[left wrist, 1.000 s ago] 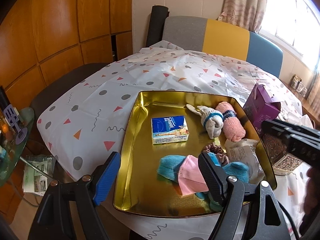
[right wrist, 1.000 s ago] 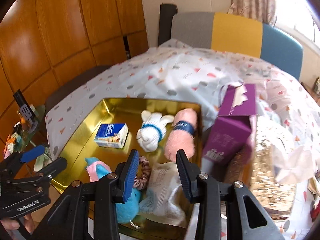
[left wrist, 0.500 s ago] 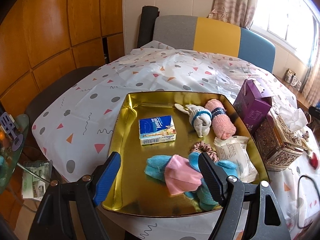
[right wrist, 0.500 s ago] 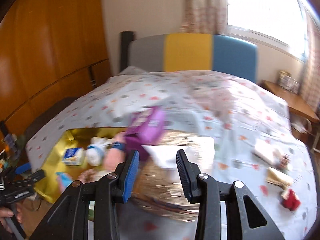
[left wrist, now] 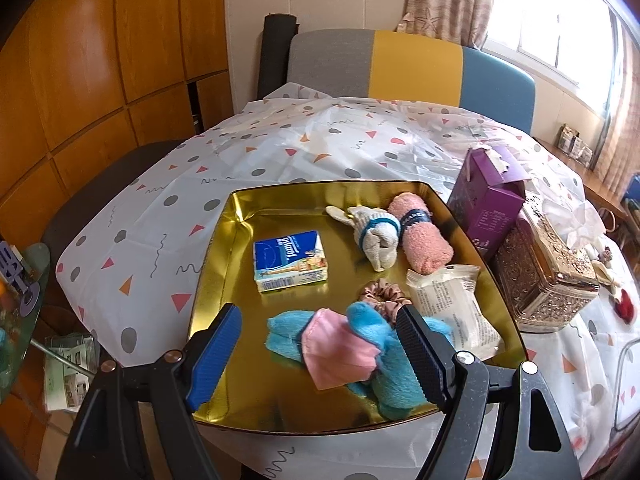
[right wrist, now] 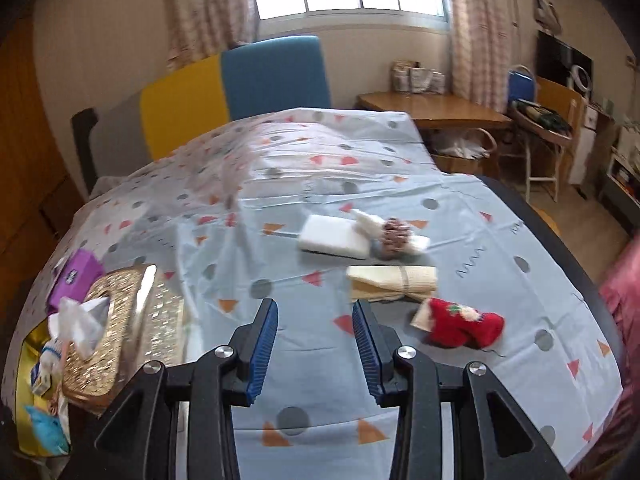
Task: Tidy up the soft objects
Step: 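Move the right tool back toward the red sock on the bed, then grasp the red Christmas sock with the right tool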
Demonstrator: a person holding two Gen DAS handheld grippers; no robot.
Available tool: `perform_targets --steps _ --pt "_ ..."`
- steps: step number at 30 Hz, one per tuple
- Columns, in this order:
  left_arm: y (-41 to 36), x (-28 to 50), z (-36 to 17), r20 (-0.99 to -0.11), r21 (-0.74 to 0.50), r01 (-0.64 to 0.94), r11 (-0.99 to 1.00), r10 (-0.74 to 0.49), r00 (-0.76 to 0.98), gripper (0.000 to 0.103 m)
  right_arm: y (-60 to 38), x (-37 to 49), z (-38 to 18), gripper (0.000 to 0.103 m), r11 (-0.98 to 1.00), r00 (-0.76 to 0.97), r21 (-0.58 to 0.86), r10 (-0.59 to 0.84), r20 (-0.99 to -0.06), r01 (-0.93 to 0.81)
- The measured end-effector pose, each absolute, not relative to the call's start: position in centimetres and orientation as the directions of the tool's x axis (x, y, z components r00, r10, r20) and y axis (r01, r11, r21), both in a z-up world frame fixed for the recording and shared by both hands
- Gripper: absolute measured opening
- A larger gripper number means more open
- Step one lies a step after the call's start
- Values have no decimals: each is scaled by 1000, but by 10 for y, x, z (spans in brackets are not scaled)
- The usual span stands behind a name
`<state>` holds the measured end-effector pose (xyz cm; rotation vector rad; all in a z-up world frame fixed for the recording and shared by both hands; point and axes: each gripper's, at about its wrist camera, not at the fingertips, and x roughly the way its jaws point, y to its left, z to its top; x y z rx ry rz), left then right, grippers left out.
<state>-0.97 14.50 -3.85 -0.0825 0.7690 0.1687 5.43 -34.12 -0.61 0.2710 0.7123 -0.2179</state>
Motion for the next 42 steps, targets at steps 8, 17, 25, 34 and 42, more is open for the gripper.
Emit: perform_targets --steps 8,17,25,34,42 --pt "122 -9 -38 -696 1 -109 994 79 713 80 -455 23 -62 39 660 601 362 -172 -780 658" --pt "93 -9 -35 -690 6 -23 1000 21 724 80 -454 18 -64 39 630 620 420 -126 -775 653" --pt "92 -7 -38 -695 -26 14 1000 -28 719 80 -445 41 -63 51 766 547 275 -118 -829 581" --pt "96 -5 -40 -700 -49 5 999 -38 713 80 -419 78 -74 53 963 443 -252 -269 -855 98" --pt "92 -7 -36 -698 -29 4 1000 -23 715 80 -437 112 -111 55 962 362 -265 -270 -892 66"
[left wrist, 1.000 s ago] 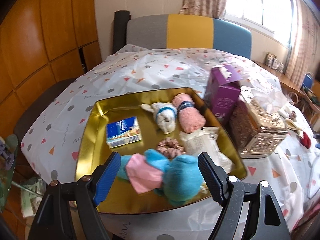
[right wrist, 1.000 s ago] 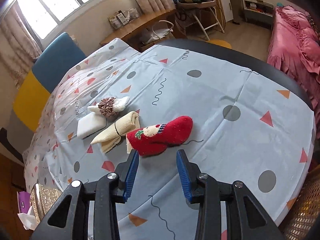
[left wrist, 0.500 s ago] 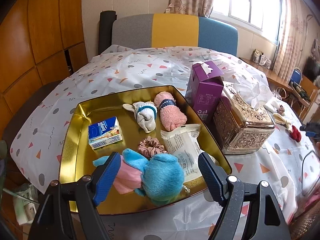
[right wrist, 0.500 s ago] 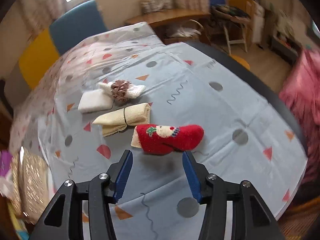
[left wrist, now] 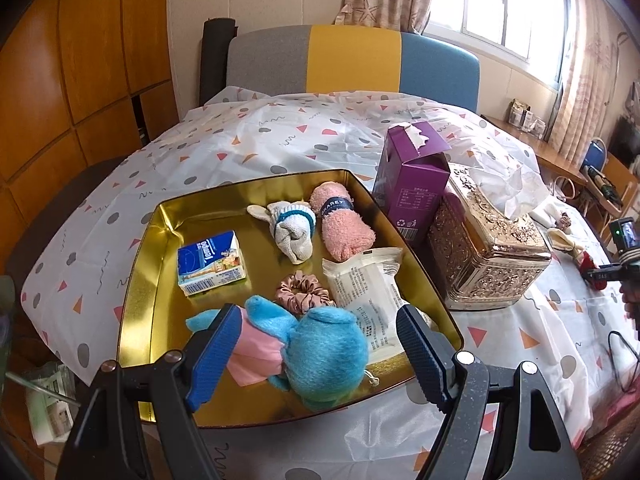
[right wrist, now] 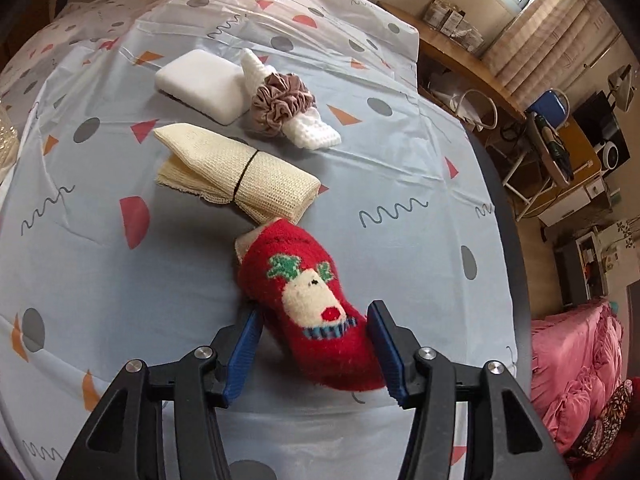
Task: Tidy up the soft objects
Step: 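Grasp the red Christmas sock with the right tool, then grasp the cream rolled towel with the left tool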
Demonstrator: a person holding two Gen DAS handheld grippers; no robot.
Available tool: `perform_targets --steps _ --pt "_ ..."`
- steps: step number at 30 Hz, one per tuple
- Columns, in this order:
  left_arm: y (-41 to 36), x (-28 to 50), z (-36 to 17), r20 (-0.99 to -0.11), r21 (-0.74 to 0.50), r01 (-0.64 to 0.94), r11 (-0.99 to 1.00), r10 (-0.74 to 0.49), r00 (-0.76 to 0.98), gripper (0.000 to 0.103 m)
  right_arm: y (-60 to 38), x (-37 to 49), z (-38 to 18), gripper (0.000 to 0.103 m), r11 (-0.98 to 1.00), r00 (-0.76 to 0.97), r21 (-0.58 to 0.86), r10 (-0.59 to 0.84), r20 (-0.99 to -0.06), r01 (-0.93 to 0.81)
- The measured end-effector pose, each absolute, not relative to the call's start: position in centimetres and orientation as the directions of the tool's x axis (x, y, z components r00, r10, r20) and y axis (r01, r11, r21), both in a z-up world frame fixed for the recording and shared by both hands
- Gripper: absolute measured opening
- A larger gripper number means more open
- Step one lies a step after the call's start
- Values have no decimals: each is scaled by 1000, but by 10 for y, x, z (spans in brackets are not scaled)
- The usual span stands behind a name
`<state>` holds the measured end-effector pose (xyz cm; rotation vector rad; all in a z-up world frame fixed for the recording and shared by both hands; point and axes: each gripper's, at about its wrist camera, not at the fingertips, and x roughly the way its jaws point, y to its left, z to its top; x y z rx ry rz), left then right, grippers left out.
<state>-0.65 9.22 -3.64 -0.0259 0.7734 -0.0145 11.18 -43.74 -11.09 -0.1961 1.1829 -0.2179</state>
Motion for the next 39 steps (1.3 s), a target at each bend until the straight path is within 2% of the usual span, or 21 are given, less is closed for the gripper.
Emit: perform_targets --steps 1,2,5,10,14,19,23,27,30,32,39 --pt "91 -7 -36 -696 -26 6 1000 -23 718 80 -441 112 -112 50 968 372 -239 -251 -893 80" --pt "90 -6 -35 -695 -26 11 1000 -26 719 80 -444 111 -111 31 974 388 -204 -225 -894 94" --pt "84 -6 -30 -690 -22 30 999 -37 723 80 -444 107 -108 20 975 408 -171 -215 -887 142" --pt "66 -3 -16 -678 -33 103 994 -98 729 80 -435 84 -103 20 976 385 -67 -145 -912 208" --pt "36 1 1 -657 -31 214 976 -181 732 80 -429 71 -105 22 969 365 -53 -141 -920 239" --pt "-25 11 28 -633 -18 387 922 -311 709 80 -442 70 -103 22 948 362 -14 -136 -922 319" --pt "-85 32 40 -656 -38 490 871 -392 645 80 -460 70 -106 22 924 342 4 -138 -930 383" --pt "-154 61 33 -702 -42 566 824 -427 570 79 -468 72 -108 23 915 333 34 -111 -936 401" --pt "-202 78 18 -732 -26 610 792 -431 528 75 -469 72 -107 23 912 331 44 -103 -938 408" --pt "-230 86 7 -741 11 630 776 -417 526 68 -471 72 -107 23 910 328 52 -94 -940 411" --pt "-299 130 -36 -800 15 701 713 -412 436 69 -490 75 -108 23 890 327 104 -52 -944 444"
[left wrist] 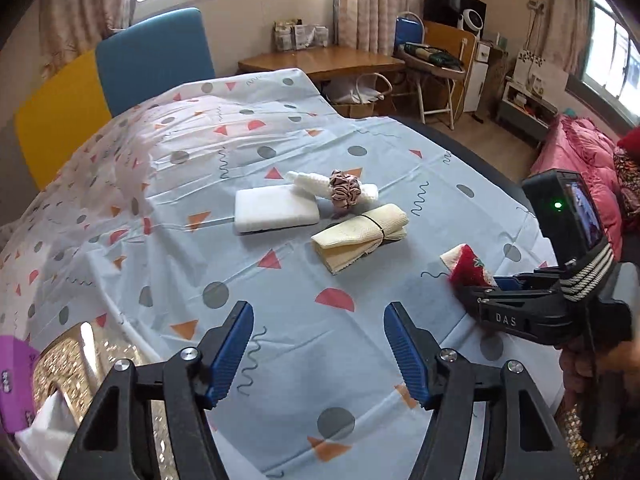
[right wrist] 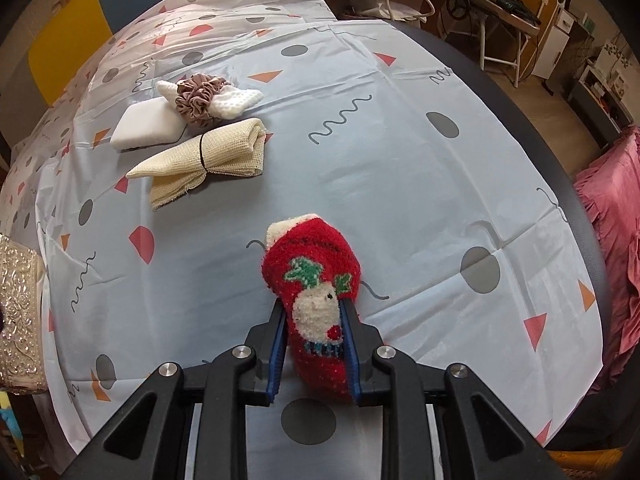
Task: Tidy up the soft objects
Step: 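Grasp the cream rolled towel with the left tool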
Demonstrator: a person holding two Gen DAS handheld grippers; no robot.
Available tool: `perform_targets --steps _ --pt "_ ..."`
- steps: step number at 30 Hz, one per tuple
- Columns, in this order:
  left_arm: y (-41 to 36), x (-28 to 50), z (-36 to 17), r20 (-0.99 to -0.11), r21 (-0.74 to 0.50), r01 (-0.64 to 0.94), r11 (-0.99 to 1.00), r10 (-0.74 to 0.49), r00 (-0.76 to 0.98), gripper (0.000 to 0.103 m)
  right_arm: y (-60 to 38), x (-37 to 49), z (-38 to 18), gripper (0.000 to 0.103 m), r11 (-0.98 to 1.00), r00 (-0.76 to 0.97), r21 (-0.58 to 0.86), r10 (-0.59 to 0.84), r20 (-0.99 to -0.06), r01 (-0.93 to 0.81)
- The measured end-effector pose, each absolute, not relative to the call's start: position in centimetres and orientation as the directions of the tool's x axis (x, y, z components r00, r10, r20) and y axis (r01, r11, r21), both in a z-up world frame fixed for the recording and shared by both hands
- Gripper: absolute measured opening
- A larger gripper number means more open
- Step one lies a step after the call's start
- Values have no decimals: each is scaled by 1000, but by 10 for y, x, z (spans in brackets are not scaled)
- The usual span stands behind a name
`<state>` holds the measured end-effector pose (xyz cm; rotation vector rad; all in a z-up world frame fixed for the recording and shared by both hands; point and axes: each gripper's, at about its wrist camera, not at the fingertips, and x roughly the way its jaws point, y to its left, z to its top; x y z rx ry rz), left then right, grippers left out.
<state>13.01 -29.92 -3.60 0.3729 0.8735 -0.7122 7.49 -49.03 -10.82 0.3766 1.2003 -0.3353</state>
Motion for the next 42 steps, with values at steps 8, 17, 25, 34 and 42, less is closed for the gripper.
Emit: perform_targets --steps 8,17,25,34,42 --pt "-360 148 -52 -809 156 800 579 -389 440 75 -496 80 -111 23 884 317 114 -40 -948 453" --pt "-411 173 -84 -855 187 860 475 -352 381 75 -494 81 -110 23 885 313 108 -44 -949 452" --pt "-443 178 -115 -872 212 876 433 -321 370 59 -490 83 -111 24 893 306 80 -67 -950 444" --pt "-384 155 -109 -871 121 815 567 -333 361 30 -478 83 -112 25 911 320 52 -91 -943 410" --pt "-295 111 -110 -878 34 655 755 -290 381 30 -446 88 -111 24 958 369 86 -22 -929 273"
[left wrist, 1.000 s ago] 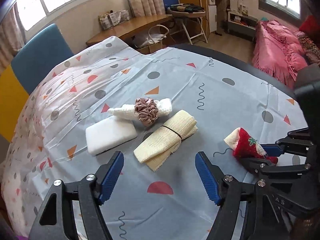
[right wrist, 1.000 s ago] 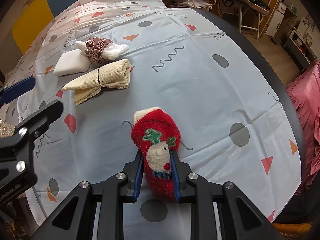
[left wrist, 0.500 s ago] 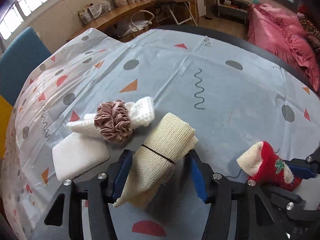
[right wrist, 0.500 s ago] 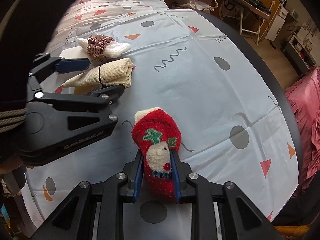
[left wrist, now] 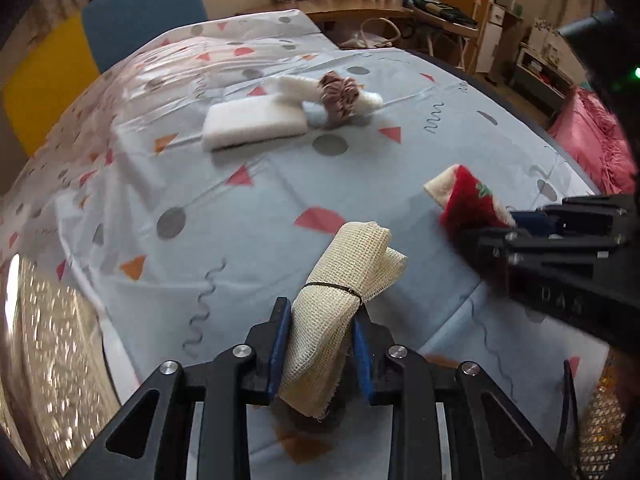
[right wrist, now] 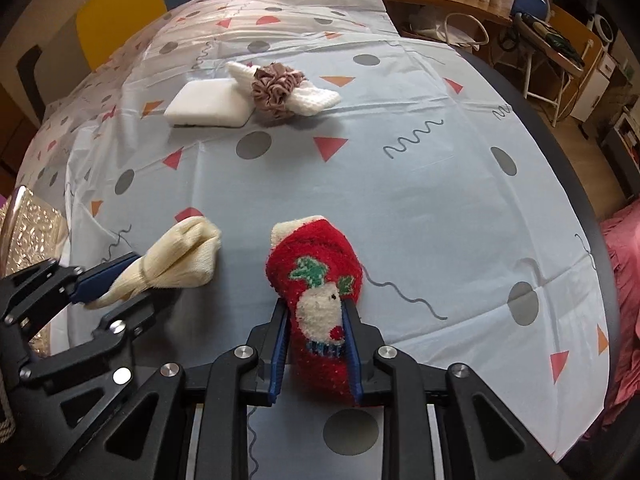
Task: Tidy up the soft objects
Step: 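Grasp the cream rolled towel with the left tool, then carry the cream towel into the gold tray and open the left tool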
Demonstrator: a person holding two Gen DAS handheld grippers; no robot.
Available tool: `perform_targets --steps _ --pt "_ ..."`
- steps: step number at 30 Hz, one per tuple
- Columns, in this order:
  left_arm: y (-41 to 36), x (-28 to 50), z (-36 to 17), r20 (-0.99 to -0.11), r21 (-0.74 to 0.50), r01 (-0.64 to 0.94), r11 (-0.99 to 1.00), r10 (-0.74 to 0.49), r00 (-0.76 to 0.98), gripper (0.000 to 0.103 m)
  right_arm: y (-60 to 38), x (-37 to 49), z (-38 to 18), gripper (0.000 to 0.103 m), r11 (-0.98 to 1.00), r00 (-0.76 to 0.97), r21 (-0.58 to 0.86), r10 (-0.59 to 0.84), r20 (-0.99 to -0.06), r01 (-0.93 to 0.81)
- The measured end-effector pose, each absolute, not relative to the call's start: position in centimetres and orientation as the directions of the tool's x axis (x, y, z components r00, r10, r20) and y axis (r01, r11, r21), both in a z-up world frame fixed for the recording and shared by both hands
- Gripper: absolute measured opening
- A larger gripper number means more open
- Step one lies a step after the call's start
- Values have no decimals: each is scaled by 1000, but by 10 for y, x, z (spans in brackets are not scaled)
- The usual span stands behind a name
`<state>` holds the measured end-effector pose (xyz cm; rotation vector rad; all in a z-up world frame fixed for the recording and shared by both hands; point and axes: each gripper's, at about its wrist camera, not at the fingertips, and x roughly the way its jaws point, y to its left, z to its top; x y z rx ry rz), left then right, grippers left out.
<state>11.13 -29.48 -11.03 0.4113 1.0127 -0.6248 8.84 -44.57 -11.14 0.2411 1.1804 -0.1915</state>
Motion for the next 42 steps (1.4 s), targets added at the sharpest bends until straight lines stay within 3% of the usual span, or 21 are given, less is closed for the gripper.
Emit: perform_targets --steps 9,15,18,31,42 --pt "-268 92 -123 -845 88 611 787 -266 464 30 -436 92 -108 26 969 397 56 -45 -917 240" --pt "-262 89 -114 -849 76 602 795 -265 457 20 -421 84 -113 32 983 408 -23 -97 -908 182" --pt "-260 90 -95 -837 42 599 799 -300 458 16 -411 83 -114 32 983 410 -81 -142 -901 164" --pt "-220 120 12 -722 -160 542 825 -473 505 15 -399 79 -112 27 981 432 -142 -185 -883 130" --pt "-125 160 82 -637 -168 379 910 -393 663 15 -395 77 -111 27 979 435 -171 -203 -877 112"
